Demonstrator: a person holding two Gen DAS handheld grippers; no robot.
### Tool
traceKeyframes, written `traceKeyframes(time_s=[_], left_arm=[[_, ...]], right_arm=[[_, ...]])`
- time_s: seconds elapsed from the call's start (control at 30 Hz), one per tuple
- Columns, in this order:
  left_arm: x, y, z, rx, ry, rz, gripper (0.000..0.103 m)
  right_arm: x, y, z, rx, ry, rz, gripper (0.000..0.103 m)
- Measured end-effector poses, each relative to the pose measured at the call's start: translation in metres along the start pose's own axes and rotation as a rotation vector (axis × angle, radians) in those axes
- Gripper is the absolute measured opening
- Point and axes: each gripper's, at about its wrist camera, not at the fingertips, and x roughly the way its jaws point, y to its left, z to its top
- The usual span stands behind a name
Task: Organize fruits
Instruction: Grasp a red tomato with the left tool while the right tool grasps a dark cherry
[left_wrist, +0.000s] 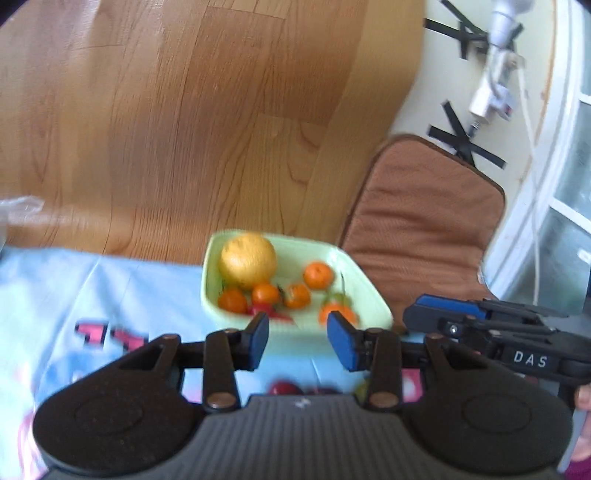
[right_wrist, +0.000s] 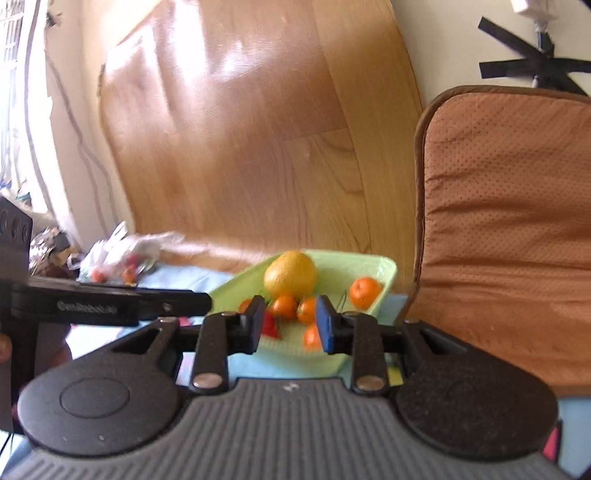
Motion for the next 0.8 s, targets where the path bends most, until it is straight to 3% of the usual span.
traceKeyframes(time_s=[0.1,0.17,0.27,0.3,0.33,0.4,0.47,0.5,0.6,0.7,0.8], left_arm=[[0.001,-0.013,-0.024,0.014,0.060,-0.029,0.038],[0.007,-0.025,-0.034,0.037,0.094,-0.020,0.045],[0.019,-0.033,-0.042,0.037,0.129,-0.012,0.046],[0.023,-0.033,-0.043,0.028,0.136,-0.009,0.045],[0.027,-0.032,-0.045,0.017,0.142,-0.005,0.045],[0.027,-0.032,-0.047,0.018,0.128,0.011,0.033],[0.020,-0.030,-0.049,0.000,0.121,0.021,0.032],[0.014,-0.027,-0.050,-0.017,0.123,0.005,0.032],[-0.011,-0.025,-0.058,-0.019,0.096,0.004,0.032],[-0.045,-0.022,-0.075,0.009,0.051,0.014,0.032],[-0.075,-0.012,-0.094,0.017,0.026,0.058,0.032]], right_arm=[[-0.008,0.007,-0.024,-0.036,0.087,-0.007,0.033],[-0.006,0.011,-0.037,-0.068,0.141,-0.021,0.033],[0.003,0.015,-0.044,-0.075,0.202,0.002,0.034],[0.006,0.017,-0.045,-0.088,0.208,0.002,0.036],[0.010,0.019,-0.046,-0.107,0.215,-0.010,0.046],[0.020,0.023,-0.045,-0.128,0.226,-0.026,0.051],[0.026,0.027,-0.044,-0.137,0.238,-0.017,0.047],[0.026,0.030,-0.045,-0.159,0.237,-0.011,0.031],[0.016,0.039,-0.049,-0.158,0.229,0.009,0.029],[-0.005,0.058,-0.056,-0.130,0.203,0.090,0.029],[-0.018,0.090,-0.065,-0.180,0.178,0.128,0.029]])
